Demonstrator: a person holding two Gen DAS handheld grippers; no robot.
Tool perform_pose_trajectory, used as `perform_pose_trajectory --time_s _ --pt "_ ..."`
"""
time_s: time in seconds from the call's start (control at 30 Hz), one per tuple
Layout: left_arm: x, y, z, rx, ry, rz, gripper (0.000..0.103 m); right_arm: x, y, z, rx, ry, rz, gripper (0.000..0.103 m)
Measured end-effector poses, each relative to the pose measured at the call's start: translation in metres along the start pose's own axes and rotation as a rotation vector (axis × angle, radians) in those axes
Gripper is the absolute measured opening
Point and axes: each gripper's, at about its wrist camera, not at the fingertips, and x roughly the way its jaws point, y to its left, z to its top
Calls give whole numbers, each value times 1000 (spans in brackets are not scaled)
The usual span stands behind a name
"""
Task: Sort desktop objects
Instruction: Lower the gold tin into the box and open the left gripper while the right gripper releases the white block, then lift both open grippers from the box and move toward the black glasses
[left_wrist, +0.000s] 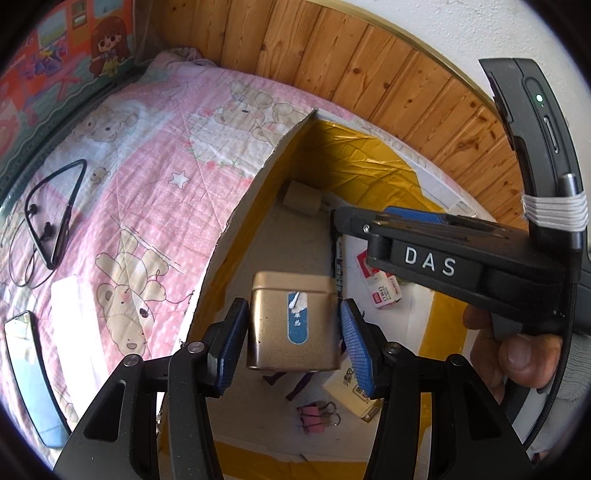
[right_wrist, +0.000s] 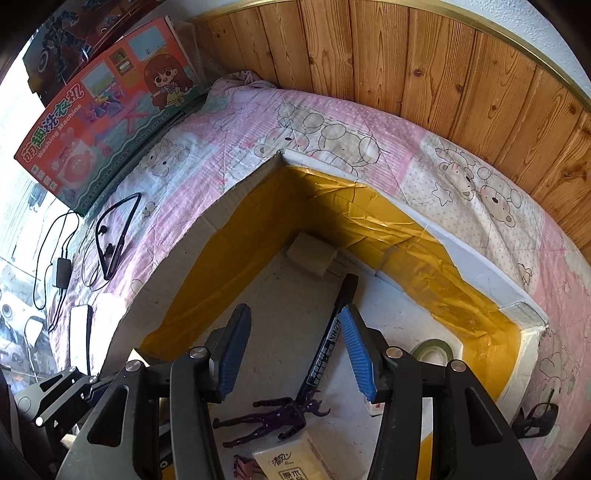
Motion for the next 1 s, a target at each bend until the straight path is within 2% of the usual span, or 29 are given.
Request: perform_pose_trajectory --time_s 0.1,0.37,0.63,0.7,1.0 --pt "-4 1 0 -12 -6 -14 57 -7 0 -7 -2 -2 8 52" --pt "-18 0 -4 -9 -24 -7 57 -34 2 -20 8 -32 31 52" --pt "-34 -7 -12 28 -42 9 57 -64 4 -45 -3 -67 39 54" --pt "-38 -11 -15 48 -45 11 57 -74 2 -53 5 -84 43 57" --pt "-53 -20 -26 81 -73 43 58 -124 -8 -83 26 -163 53 58"
